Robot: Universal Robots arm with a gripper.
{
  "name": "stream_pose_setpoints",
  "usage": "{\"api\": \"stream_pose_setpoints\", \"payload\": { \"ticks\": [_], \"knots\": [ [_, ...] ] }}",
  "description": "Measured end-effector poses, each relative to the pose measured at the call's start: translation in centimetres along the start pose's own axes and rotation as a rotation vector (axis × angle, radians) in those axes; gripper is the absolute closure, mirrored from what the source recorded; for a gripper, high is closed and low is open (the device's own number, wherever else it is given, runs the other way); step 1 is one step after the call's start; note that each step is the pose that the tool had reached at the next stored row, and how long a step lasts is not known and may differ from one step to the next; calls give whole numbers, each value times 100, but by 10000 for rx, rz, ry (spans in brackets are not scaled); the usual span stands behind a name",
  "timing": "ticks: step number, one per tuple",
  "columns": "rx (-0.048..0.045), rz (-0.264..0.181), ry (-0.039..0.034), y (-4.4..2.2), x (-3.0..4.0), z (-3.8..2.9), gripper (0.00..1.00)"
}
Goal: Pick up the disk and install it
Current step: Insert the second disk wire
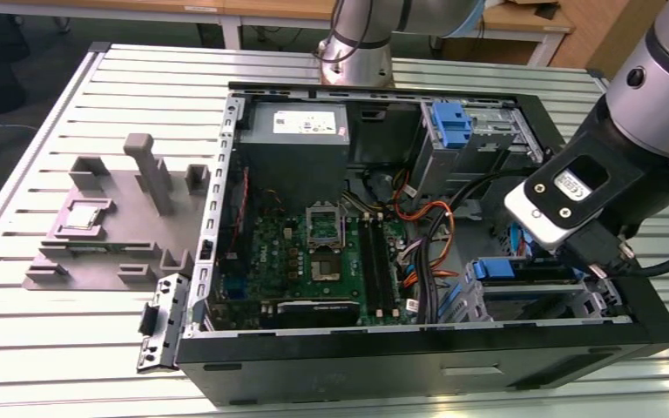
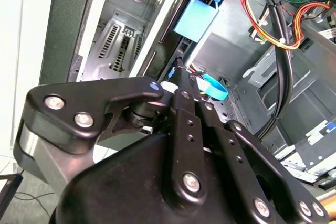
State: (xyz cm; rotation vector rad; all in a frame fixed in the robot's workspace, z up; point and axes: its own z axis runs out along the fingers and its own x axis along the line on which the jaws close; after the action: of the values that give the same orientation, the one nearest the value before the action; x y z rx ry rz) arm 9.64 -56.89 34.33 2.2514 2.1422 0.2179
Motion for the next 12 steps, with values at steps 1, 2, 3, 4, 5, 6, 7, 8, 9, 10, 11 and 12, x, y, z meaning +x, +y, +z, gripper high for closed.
{"api": "stream_pose_setpoints", "payload": {
  "ticks": [1, 2, 3, 4, 5, 6, 7, 8, 9, 10, 11, 12],
  "knots": [
    [13, 8, 0, 2, 0, 1, 90],
    [13, 10, -1, 1, 0, 1, 90],
    [12, 12, -2, 1, 0, 0, 90],
    [13, 14, -3, 2, 0, 0, 90],
    [13, 16, -3, 1, -1, 0, 90],
    [13, 16, -3, 1, -1, 0, 90],
    [45, 16, -5, 1, 0, 0, 90],
    [127, 24, -8, 1, -1, 1, 90],
    [222, 32, -13, 1, -1, 3, 90],
    [289, 37, -17, 2, -1, 9, 90],
    [314, 39, -20, 2, -2, 18, 90],
    [323, 40, -19, 3, -2, 29, 90]
  ]
}}
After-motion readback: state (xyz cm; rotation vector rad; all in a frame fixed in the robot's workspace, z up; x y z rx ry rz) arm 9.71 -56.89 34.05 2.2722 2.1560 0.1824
